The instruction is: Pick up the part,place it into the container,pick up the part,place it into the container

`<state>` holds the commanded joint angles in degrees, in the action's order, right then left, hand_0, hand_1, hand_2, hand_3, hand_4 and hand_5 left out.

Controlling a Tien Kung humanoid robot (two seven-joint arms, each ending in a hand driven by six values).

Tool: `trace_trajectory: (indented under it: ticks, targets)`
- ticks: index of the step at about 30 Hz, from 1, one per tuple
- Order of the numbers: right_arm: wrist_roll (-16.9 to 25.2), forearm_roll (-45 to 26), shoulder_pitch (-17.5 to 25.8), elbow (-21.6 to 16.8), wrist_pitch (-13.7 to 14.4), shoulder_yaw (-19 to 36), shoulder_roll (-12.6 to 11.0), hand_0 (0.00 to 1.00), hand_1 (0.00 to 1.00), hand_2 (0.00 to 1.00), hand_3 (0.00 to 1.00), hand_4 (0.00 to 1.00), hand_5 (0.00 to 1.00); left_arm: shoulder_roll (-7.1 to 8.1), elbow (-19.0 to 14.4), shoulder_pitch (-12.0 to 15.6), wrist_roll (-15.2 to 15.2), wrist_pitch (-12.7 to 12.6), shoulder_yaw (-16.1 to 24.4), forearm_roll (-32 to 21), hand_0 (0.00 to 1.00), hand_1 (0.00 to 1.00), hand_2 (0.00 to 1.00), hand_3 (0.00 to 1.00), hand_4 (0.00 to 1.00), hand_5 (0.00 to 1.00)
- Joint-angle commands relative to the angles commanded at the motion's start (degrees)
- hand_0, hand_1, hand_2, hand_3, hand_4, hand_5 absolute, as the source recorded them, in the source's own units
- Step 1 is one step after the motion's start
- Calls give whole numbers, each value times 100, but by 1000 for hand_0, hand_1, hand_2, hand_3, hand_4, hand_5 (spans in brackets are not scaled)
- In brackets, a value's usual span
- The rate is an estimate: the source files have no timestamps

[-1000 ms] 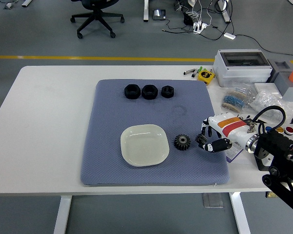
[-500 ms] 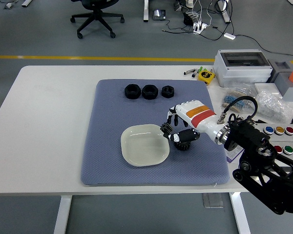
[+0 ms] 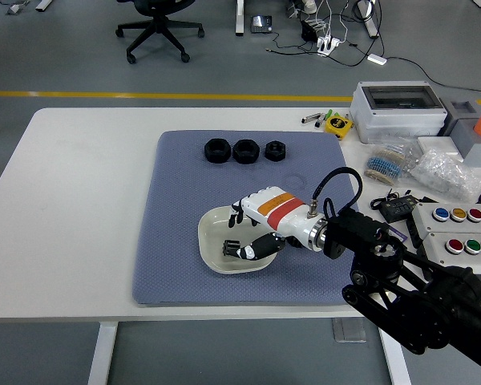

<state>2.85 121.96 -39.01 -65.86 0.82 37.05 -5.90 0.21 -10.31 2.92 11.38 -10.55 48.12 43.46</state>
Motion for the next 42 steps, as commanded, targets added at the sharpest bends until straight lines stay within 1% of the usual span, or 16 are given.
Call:
trace_trajectory:
  ticks: [4, 5, 10, 11, 15, 16, 17, 19, 22, 25, 28, 34, 35, 40, 41, 42]
  targets:
    - [49, 33, 27, 30, 111, 140, 7, 476, 631, 795, 861, 998, 497, -3, 0, 22, 23, 2, 68, 85, 389, 532, 563, 469, 998, 790]
    - [45, 41, 32, 28, 135, 168, 8, 535, 669, 831, 863, 998, 492, -4, 0, 25, 28, 1, 83, 103, 389, 531, 562, 470, 998, 788]
    - [-46, 59, 82, -61, 260, 411, -83, 535, 669, 831, 863, 998, 492, -4, 0, 40, 37, -1, 128, 151, 389, 531, 562, 470, 998, 788]
    - [-50, 70, 98, -84, 252, 486, -130, 548, 670, 792, 797, 998, 498, -2, 0, 41, 36, -2, 127, 151, 387, 531, 562, 468, 998, 789]
    - [-43, 135, 156, -102, 158, 693, -311, 548, 670, 792, 797, 998, 498, 0, 0, 40, 35, -5, 145, 168, 387, 531, 562, 468, 998, 789]
    - [-34, 157, 190, -105, 119, 759, -387, 548, 670, 792, 797, 998, 498, 2, 0, 39, 34, -4, 140, 166, 387, 531, 562, 468, 998, 789]
    - [-23, 157, 232, -103, 63, 818, -476, 585, 666, 749, 770, 998, 490, 4, 0, 38, 30, -3, 142, 167, 387, 530, 560, 467, 998, 790]
    - [-5, 152, 298, -104, -21, 878, -630, 585, 666, 749, 770, 998, 490, 5, 0, 37, 29, -4, 148, 172, 387, 530, 560, 467, 998, 790]
    - [11, 108, 372, -88, -83, 881, -812, 585, 666, 749, 770, 998, 490, 6, 0, 36, 21, -4, 146, 156, 387, 530, 560, 467, 998, 790]
    - [17, 78, 409, -33, -105, 830, -904, 608, 667, 734, 760, 998, 467, 5, 0, 32, 20, -3, 139, 146, 385, 530, 560, 468, 998, 792]
    - [37, 33, 405, 143, -65, 760, -887, 608, 667, 734, 760, 998, 467, -1, 0, 21, 21, -2, 124, 130, 385, 530, 560, 468, 998, 792]
    - [72, -26, 321, 600, 7, 665, -652, 612, 665, 732, 756, 998, 454, -11, 0, 13, 23, -7, 104, 112, 386, 530, 560, 468, 998, 792]
    - [80, -38, 313, 652, 17, 647, -633, 581, 660, 726, 746, 998, 439, -12, 0, 10, 23, -9, 100, 109, 384, 530, 560, 468, 998, 792]
    - [91, -57, 301, 866, 6, 559, -629, 581, 660, 726, 746, 998, 439, -11, 0, -2, 11, -12, 71, 78, 384, 530, 560, 468, 998, 792]
    - [89, -65, 301, 893, 2, 545, -635, 530, 637, 701, 695, 998, 425, -11, 0, -3, 8, -12, 72, 76, 386, 530, 560, 468, 998, 794]
    - [84, -95, 298, 930, 15, 521, -636, 530, 637, 701, 695, 998, 425, -10, 0, -3, 6, -9, 72, 74, 386, 530, 560, 468, 998, 794]
